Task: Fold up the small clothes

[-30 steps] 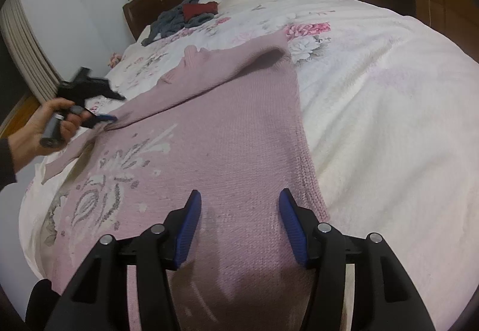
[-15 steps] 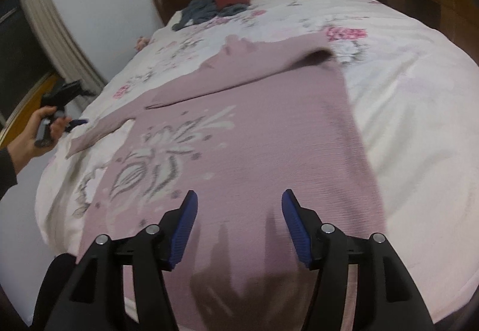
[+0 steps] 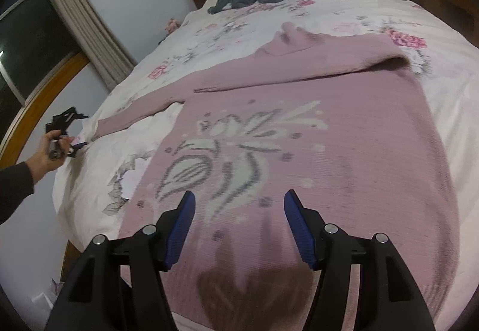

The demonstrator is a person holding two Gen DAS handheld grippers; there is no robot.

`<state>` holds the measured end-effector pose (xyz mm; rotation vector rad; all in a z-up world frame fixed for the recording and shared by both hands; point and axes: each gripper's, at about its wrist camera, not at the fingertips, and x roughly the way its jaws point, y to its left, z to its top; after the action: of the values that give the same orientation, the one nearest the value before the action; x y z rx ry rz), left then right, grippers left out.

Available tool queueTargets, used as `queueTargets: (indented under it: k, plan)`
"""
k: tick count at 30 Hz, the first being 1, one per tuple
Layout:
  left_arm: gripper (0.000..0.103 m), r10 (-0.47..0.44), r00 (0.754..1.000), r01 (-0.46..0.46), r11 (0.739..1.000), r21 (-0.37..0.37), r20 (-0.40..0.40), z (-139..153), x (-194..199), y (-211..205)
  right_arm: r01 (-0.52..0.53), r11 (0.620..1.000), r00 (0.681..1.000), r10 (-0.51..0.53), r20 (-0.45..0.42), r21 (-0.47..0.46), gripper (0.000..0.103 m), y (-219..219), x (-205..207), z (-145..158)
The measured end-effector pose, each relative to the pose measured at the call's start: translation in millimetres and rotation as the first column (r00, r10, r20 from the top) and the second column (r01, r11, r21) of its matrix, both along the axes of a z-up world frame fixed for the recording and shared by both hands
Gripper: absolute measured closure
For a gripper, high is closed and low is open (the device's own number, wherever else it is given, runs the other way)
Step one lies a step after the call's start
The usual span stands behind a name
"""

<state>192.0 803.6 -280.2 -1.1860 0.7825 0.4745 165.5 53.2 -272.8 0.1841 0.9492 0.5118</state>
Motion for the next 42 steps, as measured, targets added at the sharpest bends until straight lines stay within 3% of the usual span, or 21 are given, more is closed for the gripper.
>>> queueTargets:
  k: [3, 4, 6, 7, 8, 12, 19, 23, 28, 31, 33, 36, 42]
  plan:
    - [0.014, 0.03, 1.0, -0.03, 0.999, -0.028, -0.005, -23.8, 12.2, 2.7, -0.023, 1.0, 1.0, 0.023, -0.001, -0.014, 0.04, 11.9, 2.3, 3.2]
    - [0.018, 0.038, 0.999, -0.038, 0.999, -0.02, -0.001, -28.1, 15.9, 5.4, -0.026, 1.0, 1.0, 0.026, 0.002, -0.018, 0.04, 13.5, 3.1, 4.6]
    - [0.046, 0.04, 0.999, -0.04, 0.999, -0.014, -0.006, -30.7, 20.5, 9.5, -0.026, 0.999, 1.0, 0.026, 0.004, -0.026, 0.04, 15.4, 6.5, 7.1]
    - [0.078, 0.034, 0.999, -0.035, 0.999, -0.027, -0.017, -34.4, 22.5, 12.3, -0.026, 0.999, 1.0, 0.026, 0.003, -0.027, 0.04, 15.8, 8.1, 8.1]
    - [0.096, 0.035, 0.999, -0.035, 0.999, -0.026, -0.028, -35.8, 23.4, 13.6, -0.026, 0.999, 1.0, 0.026, 0.003, -0.027, 0.04, 16.1, 9.3, 8.5]
    - [0.096, 0.031, 1.0, -0.031, 0.999, 0.031, 0.007, -14.2, 23.2, 10.2, -0.027, 0.999, 1.0, 0.027, 0.007, -0.026, 0.04, 18.0, 15.5, 11.4]
    - [0.096, -0.129, 0.98, 0.1, 0.977, 0.187, 0.15, 84.0, 59.2, -48.1, 0.017, 1.0, 1.0, -0.017, -0.003, 0.009, 0.04, 9.6, 20.9, 24.9]
    - [0.096, -0.252, 0.945, 0.194, 0.946, 0.261, 0.21, 134.5, 93.8, -106.6, 0.042, 0.999, 0.999, -0.042, 0.0, 0.024, 0.04, -6.1, 16.2, 35.4]
    - [0.096, -0.449, 0.868, 0.367, 0.868, 0.336, 0.211, 169.3, 147.2, -203.0, 0.063, 0.997, 0.998, -0.063, 0.004, 0.034, 0.04, -32.8, 9.0, 42.6]
    - [0.096, -0.539, 0.82, 0.449, 0.815, 0.366, 0.194, 173.6, 171.5, -258.5, 0.087, 0.995, 0.996, -0.087, 0.003, 0.041, 0.04, -49.8, 7.8, 42.6]
    - [0.096, -0.602, 0.782, 0.509, 0.766, 0.393, 0.161, 168.4, 189.1, -301.2, 0.115, 0.992, 0.993, -0.114, -0.009, 0.054, 0.039, -64.1, 9.3, 40.3]
    - [0.096, -0.659, 0.741, 0.566, 0.718, 0.405, 0.132, 153.9, 205.1, -345.6, 0.152, 0.986, 0.988, -0.15, -0.031, 0.073, 0.039, -80.4, 13.2, 36.5]
    - [0.096, -0.761, 0.647, 0.704, 0.618, 0.351, 0.043, 78.4, 243.7, -443.4, 0.21, 0.973, 0.976, -0.203, -0.078, 0.098, 0.039, -110.7, 29.3, 26.2]
